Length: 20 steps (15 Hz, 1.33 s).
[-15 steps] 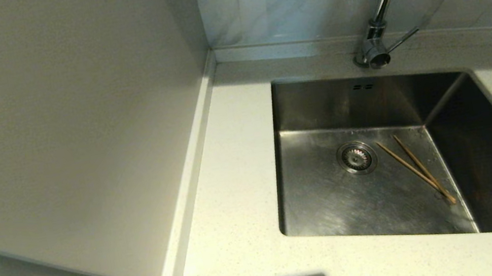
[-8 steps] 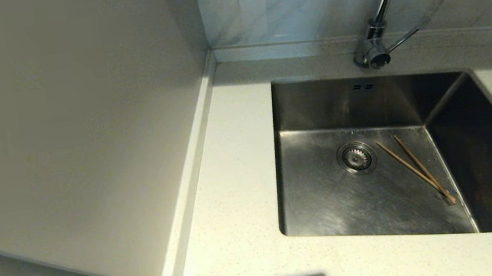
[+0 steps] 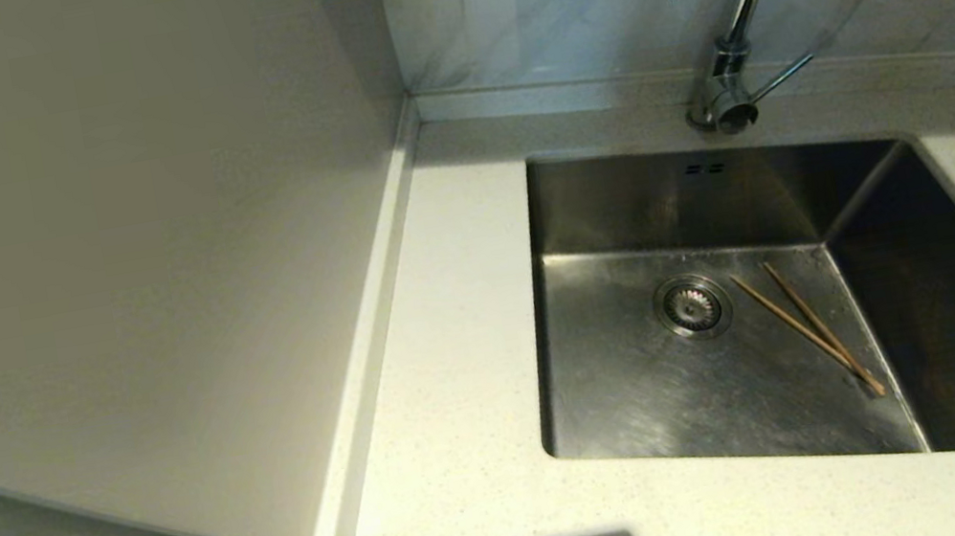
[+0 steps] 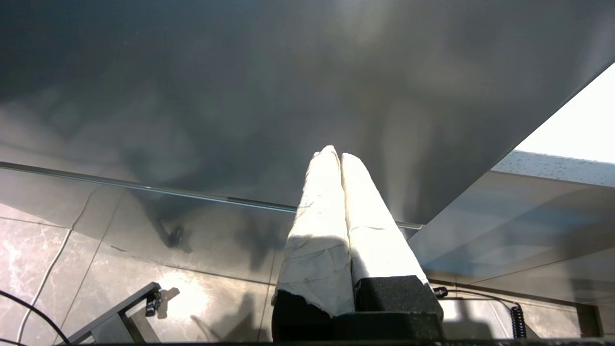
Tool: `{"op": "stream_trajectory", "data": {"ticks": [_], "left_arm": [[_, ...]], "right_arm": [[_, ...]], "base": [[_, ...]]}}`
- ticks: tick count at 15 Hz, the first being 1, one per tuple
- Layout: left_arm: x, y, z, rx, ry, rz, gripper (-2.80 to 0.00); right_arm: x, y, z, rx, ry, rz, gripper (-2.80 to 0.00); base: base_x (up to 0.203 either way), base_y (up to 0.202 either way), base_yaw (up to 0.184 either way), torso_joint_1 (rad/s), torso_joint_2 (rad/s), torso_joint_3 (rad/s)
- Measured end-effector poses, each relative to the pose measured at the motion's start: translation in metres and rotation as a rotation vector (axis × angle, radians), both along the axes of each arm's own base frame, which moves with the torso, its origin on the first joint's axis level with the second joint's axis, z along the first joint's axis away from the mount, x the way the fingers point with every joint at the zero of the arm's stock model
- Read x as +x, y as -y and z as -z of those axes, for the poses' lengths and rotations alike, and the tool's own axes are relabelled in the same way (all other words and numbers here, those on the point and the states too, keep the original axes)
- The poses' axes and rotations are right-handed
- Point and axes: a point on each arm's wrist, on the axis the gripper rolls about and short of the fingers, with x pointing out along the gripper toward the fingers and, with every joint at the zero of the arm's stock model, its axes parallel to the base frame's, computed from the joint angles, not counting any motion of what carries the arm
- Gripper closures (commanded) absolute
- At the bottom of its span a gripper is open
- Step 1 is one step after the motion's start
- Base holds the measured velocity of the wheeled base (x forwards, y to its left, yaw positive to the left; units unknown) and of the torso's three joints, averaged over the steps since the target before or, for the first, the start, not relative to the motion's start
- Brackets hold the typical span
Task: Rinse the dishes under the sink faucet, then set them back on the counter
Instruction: Put a bowl back to the table from the sink
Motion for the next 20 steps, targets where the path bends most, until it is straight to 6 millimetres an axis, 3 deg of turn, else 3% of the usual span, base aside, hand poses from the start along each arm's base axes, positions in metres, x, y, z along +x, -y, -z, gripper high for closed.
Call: {"op": "stream_trajectory", "data": {"ticks": [15, 20], "left_arm": [[0.000, 0.000, 0.000, 0.000, 0.000, 0.000, 0.00], [0.000, 0.000, 0.000, 0.000, 0.000, 0.000, 0.00]], "right_arm": [[0.003, 0.003, -0.004, -0.030, 0.032, -0.005, -2.80], [0.007, -0.019, -0.015, -0.060, 0.063, -0.108, -2.80]], "base": [[0.000, 0.000, 0.000, 0.000, 0.00, 0.000], [0.000, 0.000, 0.000, 0.000, 0.00, 0.000]]}}
